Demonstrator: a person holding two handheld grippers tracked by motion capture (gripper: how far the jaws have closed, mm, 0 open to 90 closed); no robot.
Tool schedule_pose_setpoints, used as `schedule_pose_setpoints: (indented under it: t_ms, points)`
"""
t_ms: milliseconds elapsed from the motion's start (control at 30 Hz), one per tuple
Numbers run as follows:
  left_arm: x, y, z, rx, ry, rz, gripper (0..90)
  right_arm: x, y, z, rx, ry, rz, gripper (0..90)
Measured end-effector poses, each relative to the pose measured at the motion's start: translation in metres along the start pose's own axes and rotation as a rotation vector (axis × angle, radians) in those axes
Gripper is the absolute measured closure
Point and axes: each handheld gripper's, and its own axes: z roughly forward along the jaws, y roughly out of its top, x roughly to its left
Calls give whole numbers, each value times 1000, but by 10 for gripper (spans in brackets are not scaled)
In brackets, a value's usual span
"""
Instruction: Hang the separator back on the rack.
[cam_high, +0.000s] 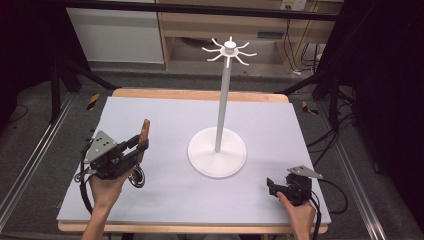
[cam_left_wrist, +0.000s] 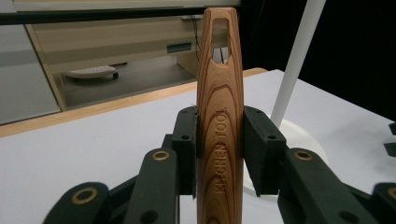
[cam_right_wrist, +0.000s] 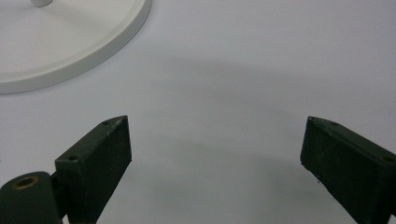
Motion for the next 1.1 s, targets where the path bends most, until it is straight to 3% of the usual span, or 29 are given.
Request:
schedule_pose_setpoints:
  t_ms: [333, 1100]
  points:
    - [-1, 11, 3, -30, -28, -22, 669, 0, 0, 1, 0, 3, -2, 92]
    - [-26, 60, 17, -111, -83, 26, 669, 0, 1, 3, 8, 0, -7, 91]
